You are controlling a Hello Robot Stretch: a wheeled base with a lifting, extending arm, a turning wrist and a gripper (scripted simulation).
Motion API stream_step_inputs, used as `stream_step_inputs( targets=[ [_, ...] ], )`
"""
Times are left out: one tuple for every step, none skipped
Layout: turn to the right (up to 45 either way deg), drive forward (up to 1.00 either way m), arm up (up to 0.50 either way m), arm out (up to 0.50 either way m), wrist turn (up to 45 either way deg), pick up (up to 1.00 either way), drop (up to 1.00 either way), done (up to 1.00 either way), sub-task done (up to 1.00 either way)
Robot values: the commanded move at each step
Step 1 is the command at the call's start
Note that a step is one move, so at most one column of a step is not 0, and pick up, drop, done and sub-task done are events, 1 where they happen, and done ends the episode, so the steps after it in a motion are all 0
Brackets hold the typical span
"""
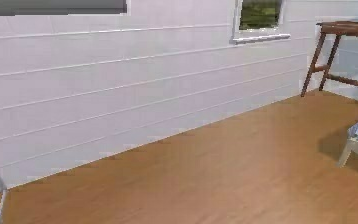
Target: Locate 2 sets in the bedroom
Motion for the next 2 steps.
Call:
stream_step_inputs(
  targets=[
    [-30.0, 0.00, 0.00, 0.00, 0.0, 0.00, 0.00, 0.00, 0.00],
    [0.0, 1.00, 0.00, 0.00, 0.0, 0.00, 0.00, 0.00, 0.00]
  ],
)
